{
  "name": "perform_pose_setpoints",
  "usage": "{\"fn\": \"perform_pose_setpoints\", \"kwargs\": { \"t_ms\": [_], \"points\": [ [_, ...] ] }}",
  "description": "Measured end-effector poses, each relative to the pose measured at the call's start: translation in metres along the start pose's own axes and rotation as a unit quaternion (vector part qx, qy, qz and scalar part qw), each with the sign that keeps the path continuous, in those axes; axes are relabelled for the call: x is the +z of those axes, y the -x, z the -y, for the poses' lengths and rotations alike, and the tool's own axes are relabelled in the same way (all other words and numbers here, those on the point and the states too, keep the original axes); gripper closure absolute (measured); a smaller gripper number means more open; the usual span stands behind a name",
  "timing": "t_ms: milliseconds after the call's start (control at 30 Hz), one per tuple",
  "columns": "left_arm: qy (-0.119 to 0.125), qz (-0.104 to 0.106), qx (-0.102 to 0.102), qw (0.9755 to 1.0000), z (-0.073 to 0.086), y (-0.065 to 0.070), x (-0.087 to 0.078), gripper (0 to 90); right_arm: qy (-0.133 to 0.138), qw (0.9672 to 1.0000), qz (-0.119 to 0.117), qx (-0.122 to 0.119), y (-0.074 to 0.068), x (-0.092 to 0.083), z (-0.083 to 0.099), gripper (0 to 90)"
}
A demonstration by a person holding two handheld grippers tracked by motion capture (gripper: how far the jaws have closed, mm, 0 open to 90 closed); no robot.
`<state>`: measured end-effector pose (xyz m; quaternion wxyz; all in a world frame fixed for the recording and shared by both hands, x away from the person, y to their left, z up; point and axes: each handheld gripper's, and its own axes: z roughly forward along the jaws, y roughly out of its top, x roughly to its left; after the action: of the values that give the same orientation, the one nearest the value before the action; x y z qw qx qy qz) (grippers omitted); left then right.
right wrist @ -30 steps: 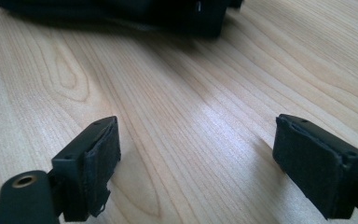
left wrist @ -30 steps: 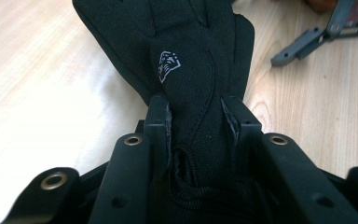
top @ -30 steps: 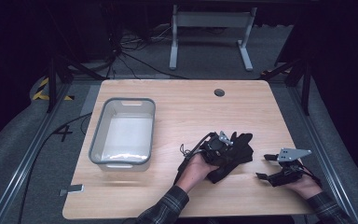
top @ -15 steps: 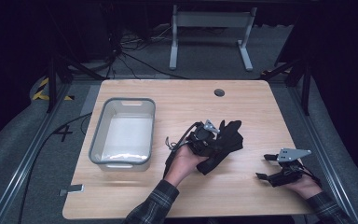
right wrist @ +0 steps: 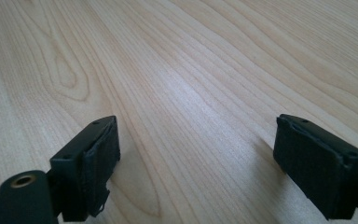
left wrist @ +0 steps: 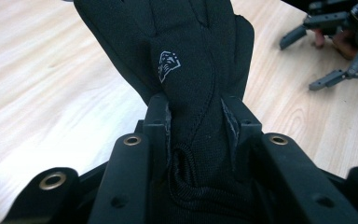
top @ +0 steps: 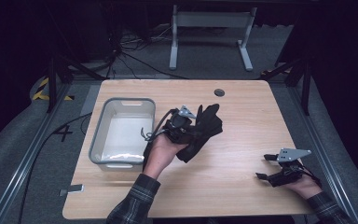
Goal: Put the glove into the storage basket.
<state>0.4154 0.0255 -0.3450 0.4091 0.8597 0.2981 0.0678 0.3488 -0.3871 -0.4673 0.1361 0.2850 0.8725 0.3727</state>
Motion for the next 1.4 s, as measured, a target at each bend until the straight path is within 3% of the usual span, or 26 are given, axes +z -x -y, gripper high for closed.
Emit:
{"fn": "perform_pose_setpoints", "kwargs": {
  "t_ms": [233, 533, 900, 933, 1200, 1400],
  "points": [
    [0.008, -0.031, -0.021, 0.9993, 0.010, -0.020, -0.031, 67.7, 0.000, 1.0000, 0.000, 0.001, 0.000, 0.000, 0.000, 14.7],
    [0.005, -0.075, -0.042, 0.9963, 0.032, -0.044, -0.062, 67.7, 0.000, 1.0000, 0.000, 0.000, 0.000, 0.000, 0.000, 14.8],
    [0.019, -0.123, -0.088, 0.9883, 0.064, -0.072, -0.093, 67.6, 0.001, 1.0000, 0.001, 0.000, 0.000, 0.000, 0.000, 14.7],
    [0.019, -0.123, -0.088, 0.9883, 0.064, -0.072, -0.093, 67.6, 0.001, 1.0000, 0.001, 0.000, 0.000, 0.000, 0.000, 14.7],
    [0.020, -0.156, -0.119, 0.9805, 0.085, -0.092, -0.100, 67.6, 0.001, 1.0000, 0.001, 0.000, 0.000, 0.000, 0.000, 14.7],
    [-0.002, -0.178, -0.135, 0.9746, 0.100, -0.106, -0.093, 67.5, 0.001, 1.0000, 0.001, 0.000, 0.000, 0.000, 0.000, 14.8]
  ]
}}
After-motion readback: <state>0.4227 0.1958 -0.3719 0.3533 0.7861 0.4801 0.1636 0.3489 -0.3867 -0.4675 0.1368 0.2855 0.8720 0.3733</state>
